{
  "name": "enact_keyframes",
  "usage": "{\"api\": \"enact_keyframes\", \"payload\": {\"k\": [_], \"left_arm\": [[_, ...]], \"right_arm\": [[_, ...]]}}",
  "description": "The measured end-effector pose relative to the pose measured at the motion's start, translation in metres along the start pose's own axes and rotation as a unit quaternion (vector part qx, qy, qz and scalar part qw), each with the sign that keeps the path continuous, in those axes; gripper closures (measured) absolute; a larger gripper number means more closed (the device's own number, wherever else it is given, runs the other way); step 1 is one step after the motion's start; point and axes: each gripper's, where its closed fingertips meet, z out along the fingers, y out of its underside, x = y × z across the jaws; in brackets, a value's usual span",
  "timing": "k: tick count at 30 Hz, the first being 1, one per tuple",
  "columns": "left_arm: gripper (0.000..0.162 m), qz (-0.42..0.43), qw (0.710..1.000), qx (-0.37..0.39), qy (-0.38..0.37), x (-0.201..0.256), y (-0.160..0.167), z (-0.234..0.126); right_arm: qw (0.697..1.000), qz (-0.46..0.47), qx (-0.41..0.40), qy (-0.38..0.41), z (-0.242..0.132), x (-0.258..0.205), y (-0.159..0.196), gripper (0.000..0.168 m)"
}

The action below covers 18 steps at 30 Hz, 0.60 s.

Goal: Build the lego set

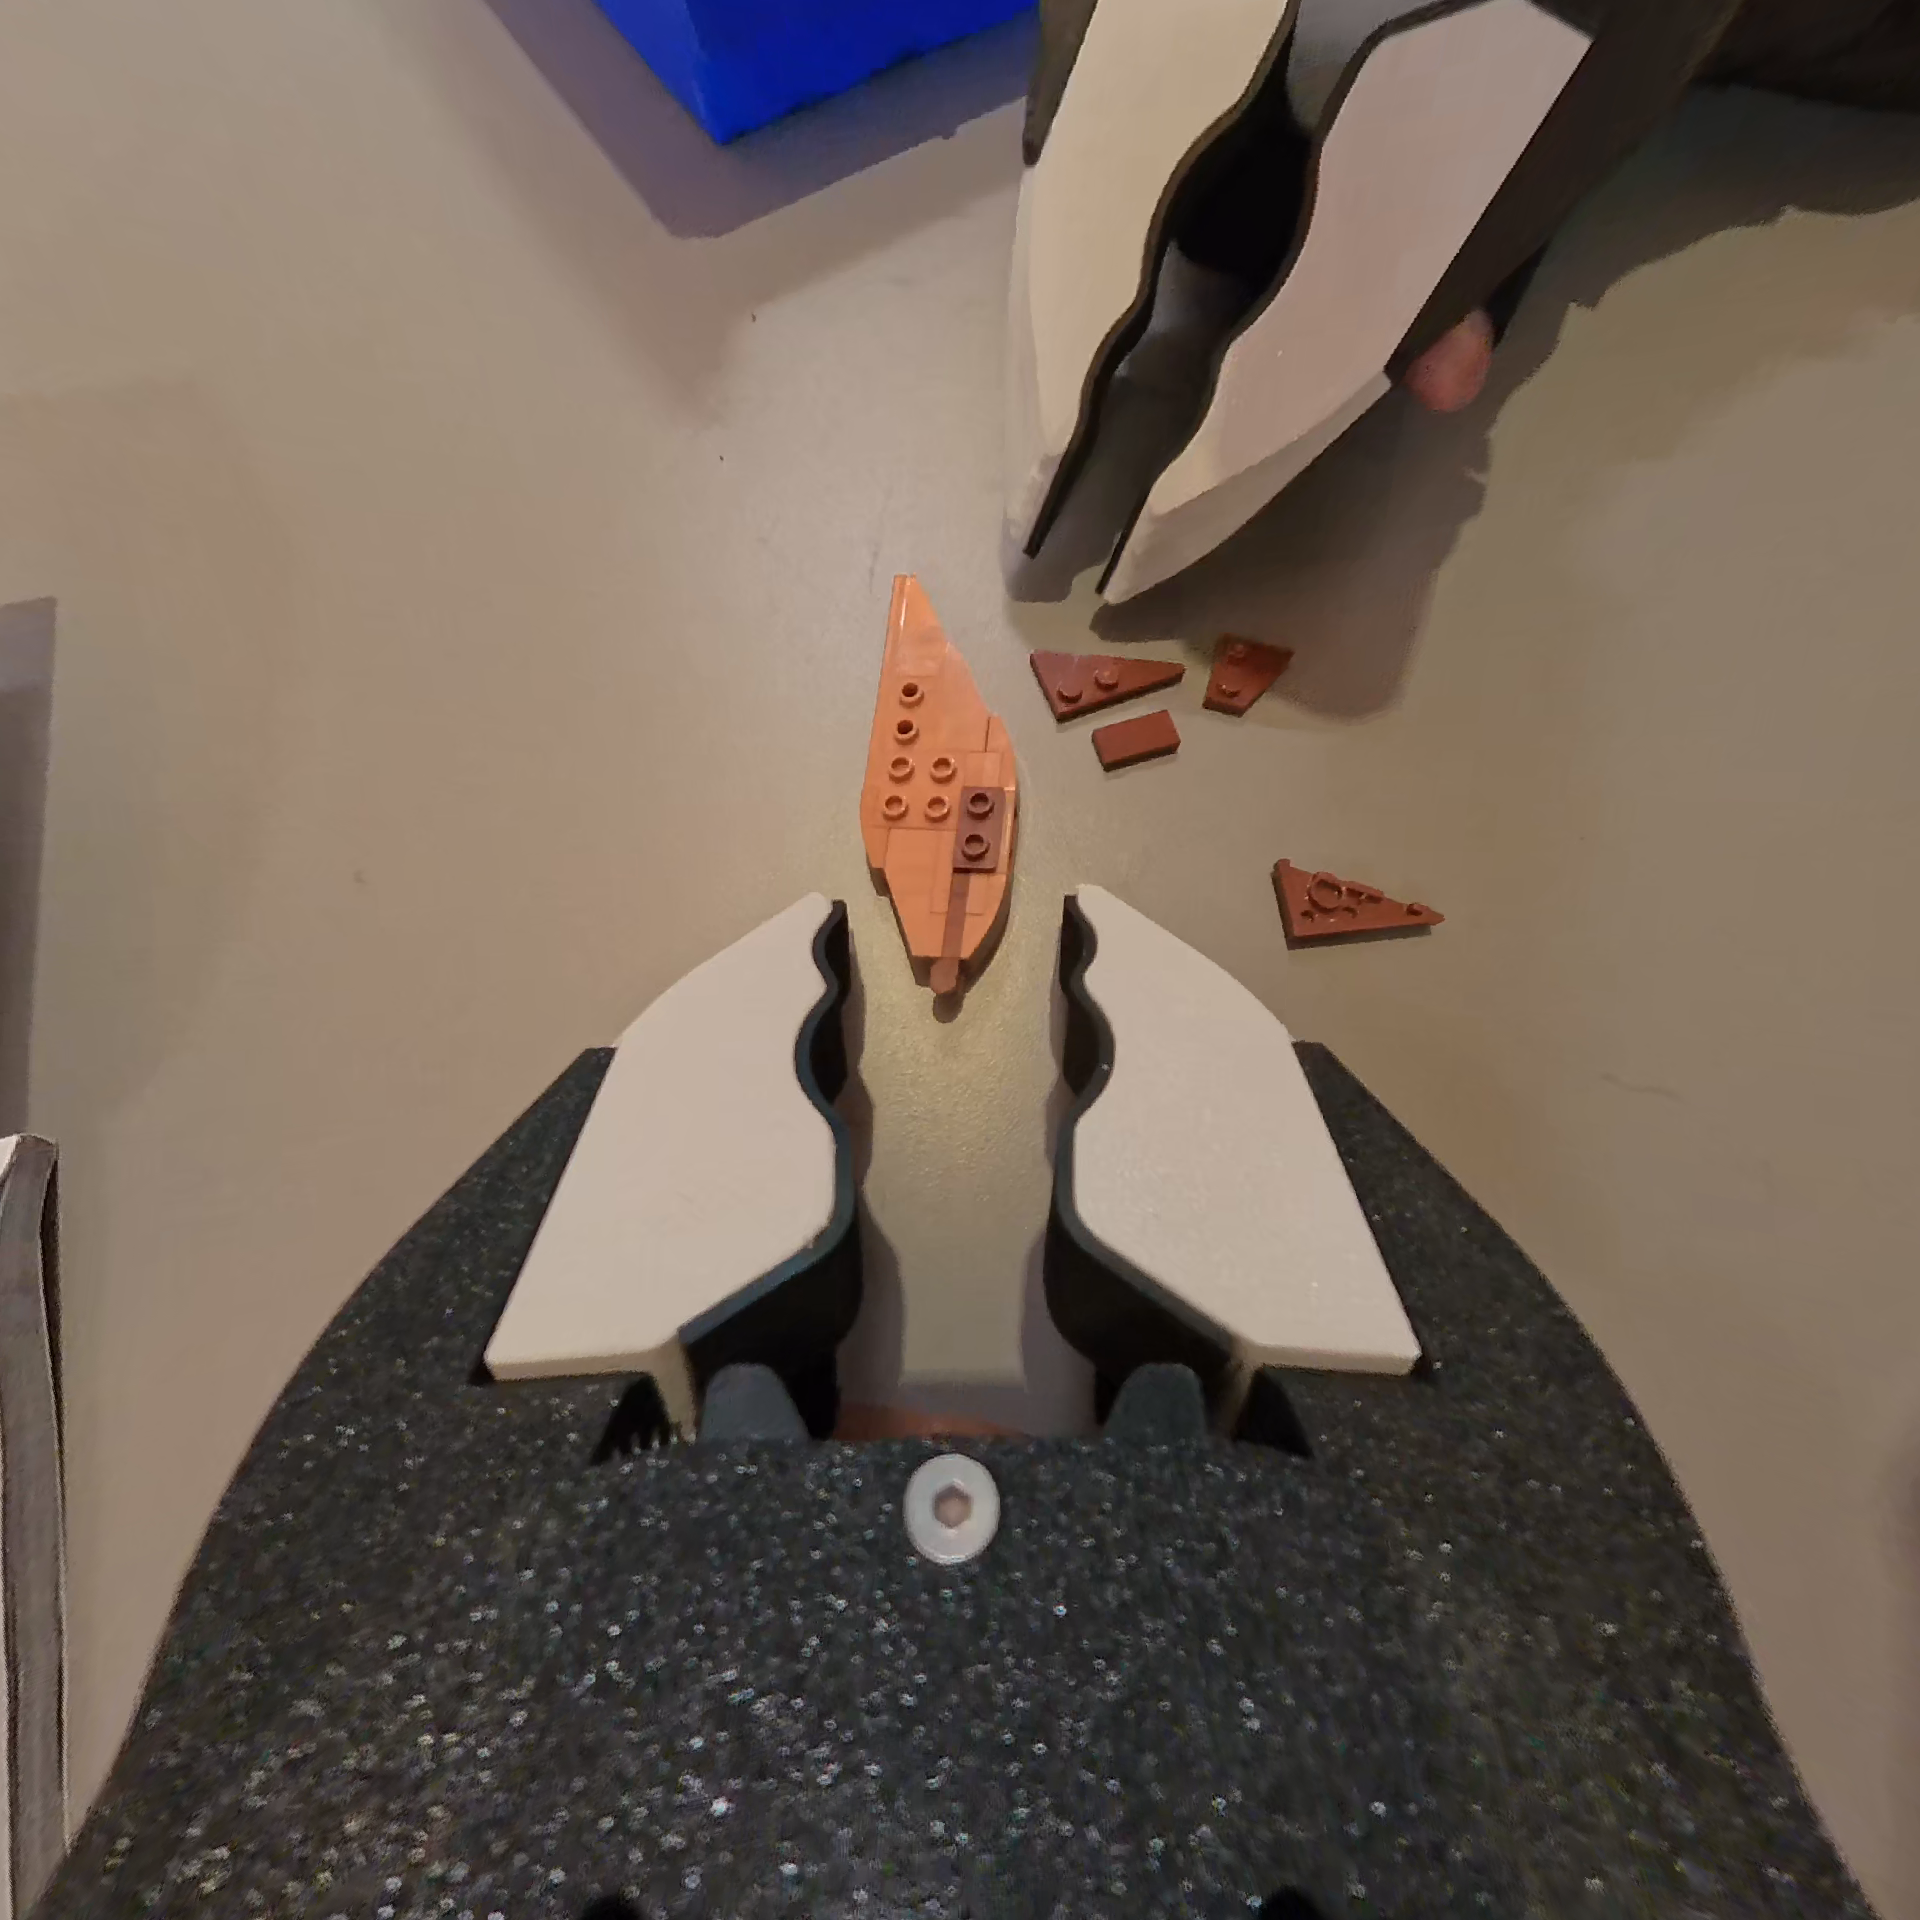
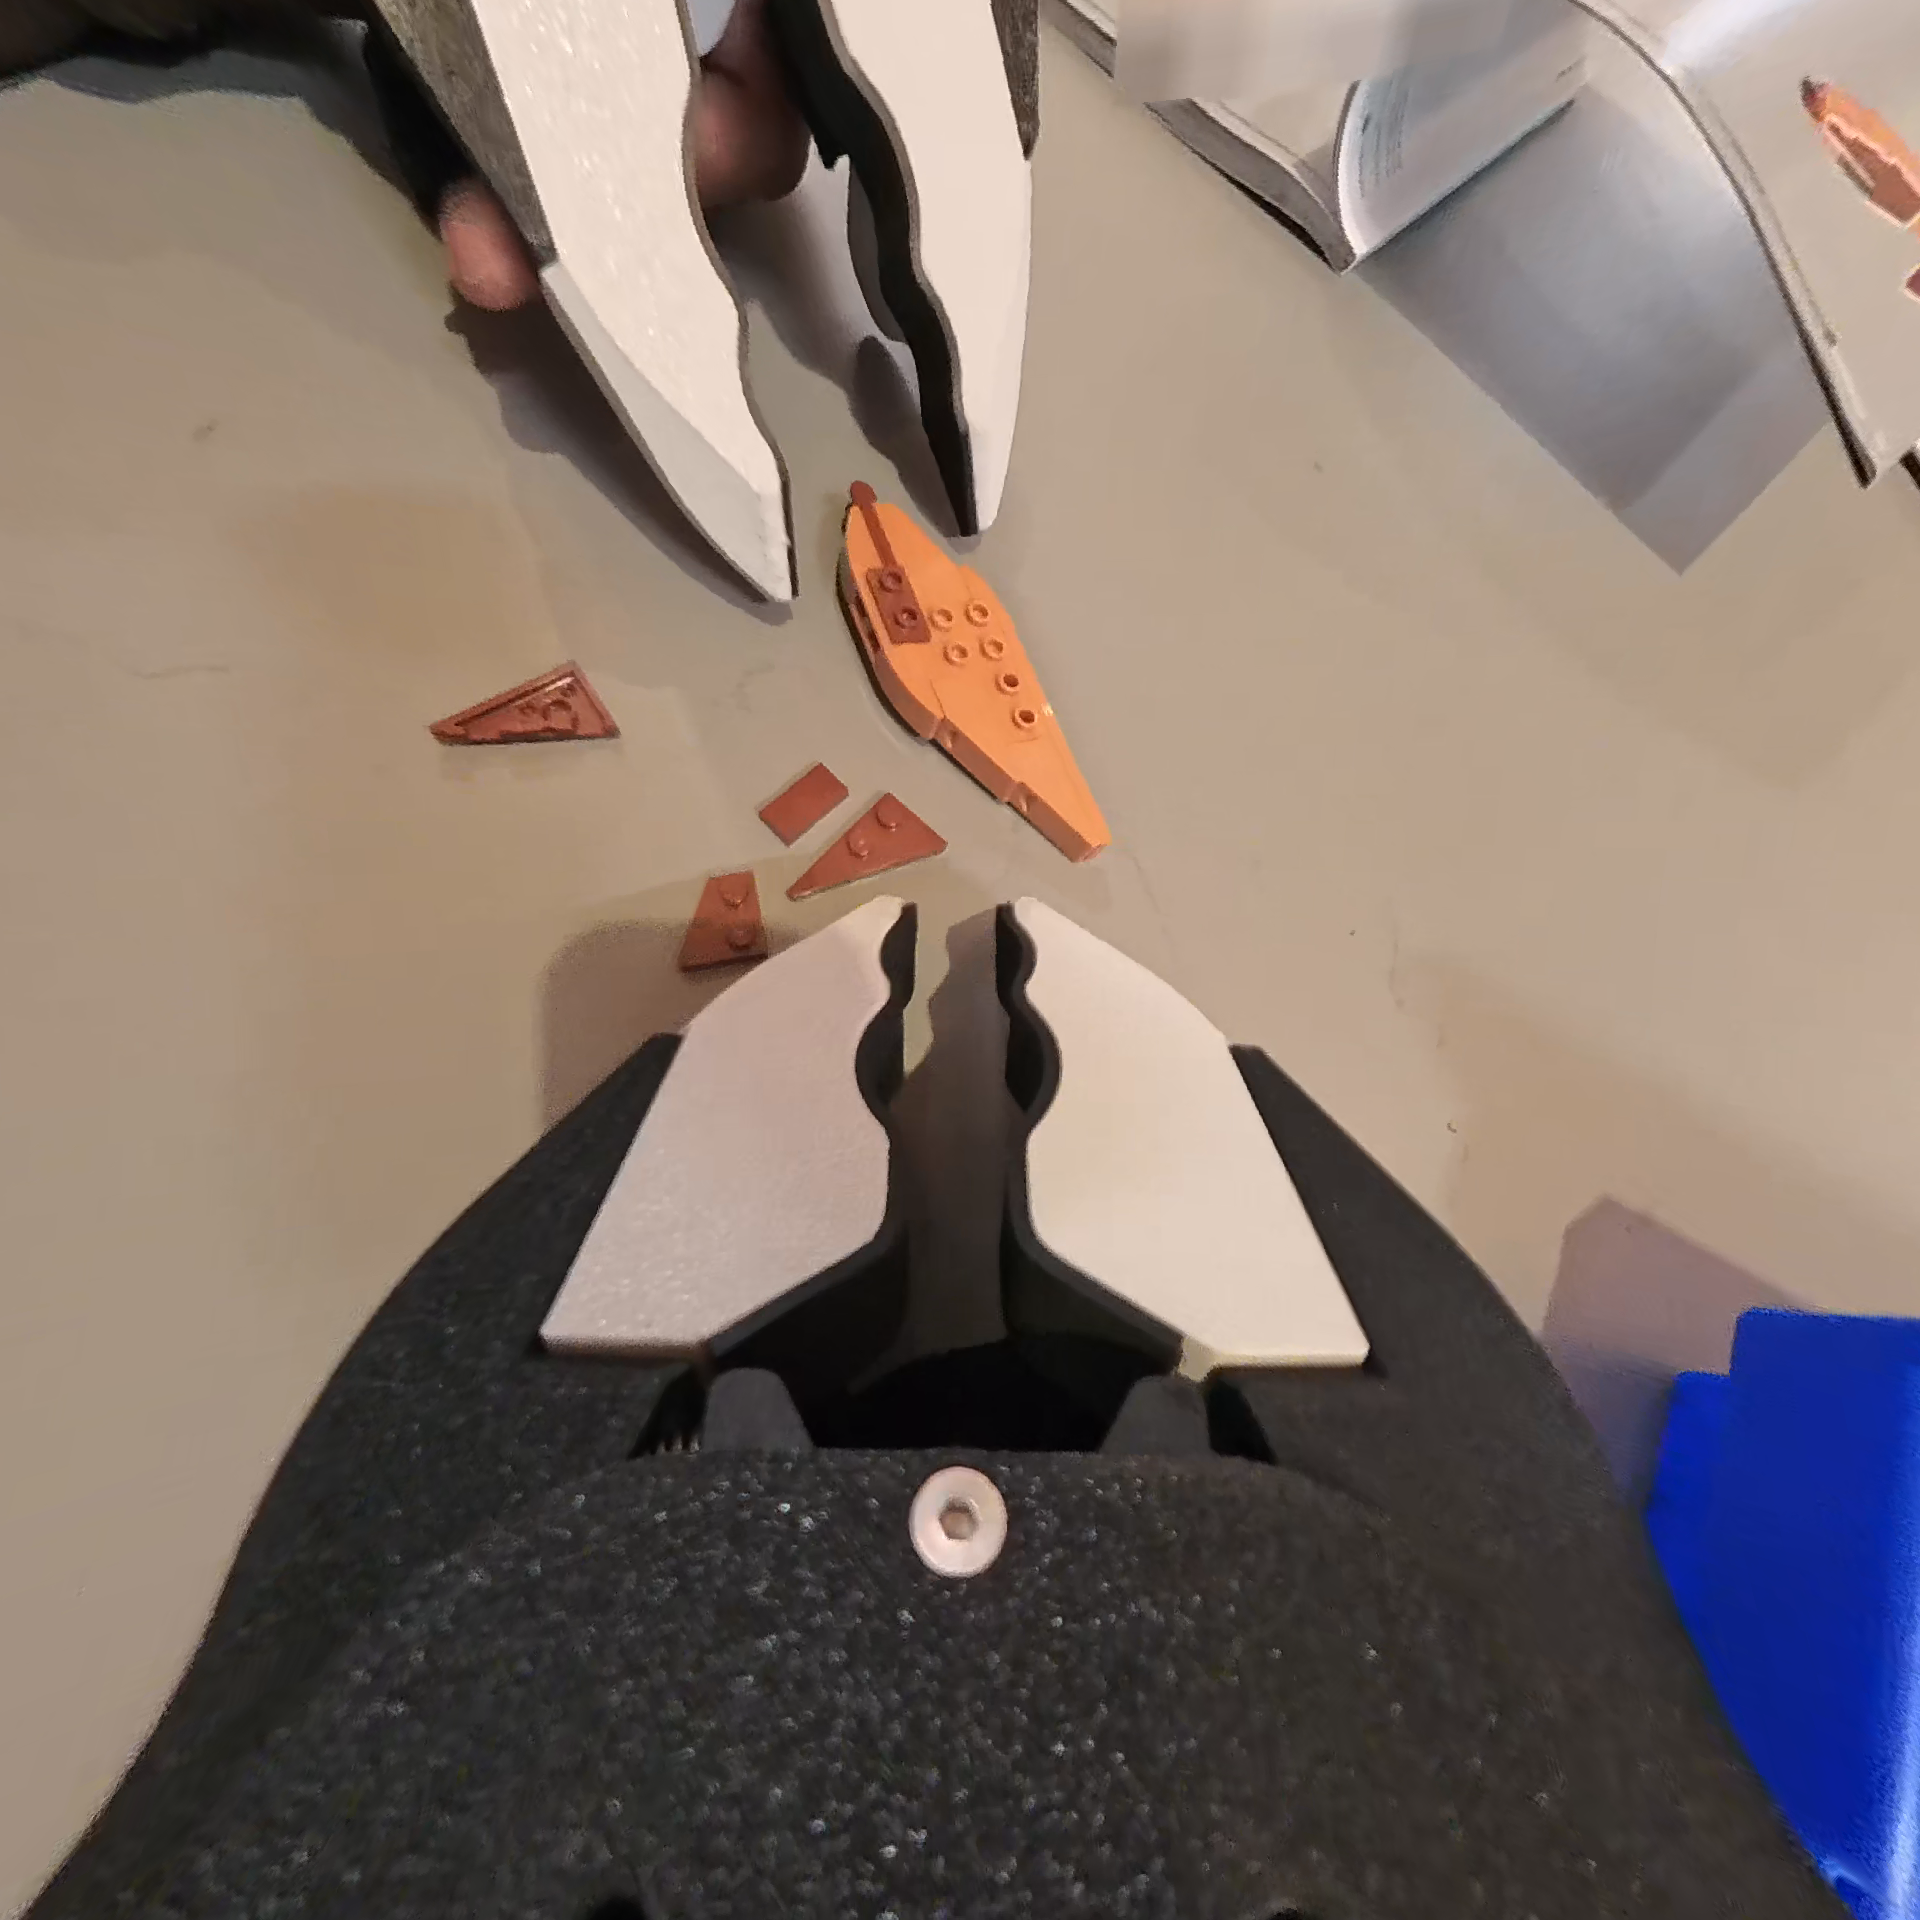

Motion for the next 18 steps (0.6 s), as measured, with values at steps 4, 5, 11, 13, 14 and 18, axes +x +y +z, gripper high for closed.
{"api": "enact_keyframes", "payload": {"k": [4,5,11,13,14,18], "left_arm": [[0.123,0.003,1.0,-0.002,-0.001,0.0,0.0,0.0],[0.123,0.003,1.0,-0.002,-0.001,0.0,0.001,0.0],[0.123,0.006,1.0,-0.004,-0.002,0.001,0.001,0.001],[0.123,0.006,1.0,-0.004,-0.002,0.001,0.001,0.001],[0.123,0.006,1.0,-0.004,-0.002,0.001,0.001,0.001],[0.123,0.006,1.0,-0.004,-0.002,0.001,0.001,0.001]], "right_arm": [[1.0,-0.006,0.0,0.005,0.002,0.001,-0.002,0.153],[1.0,-0.008,0.0,0.008,0.002,0.001,-0.003,0.153],[1.0,-0.024,0.004,0.01,0.004,-0.006,-0.007,0.152],[1.0,-0.029,0.004,0.01,0.005,-0.008,-0.008,0.151],[0.999,-0.031,0.004,0.01,0.005,-0.009,-0.009,0.151],[0.999,-0.032,0.006,0.01,0.005,-0.01,-0.009,0.151]]}}
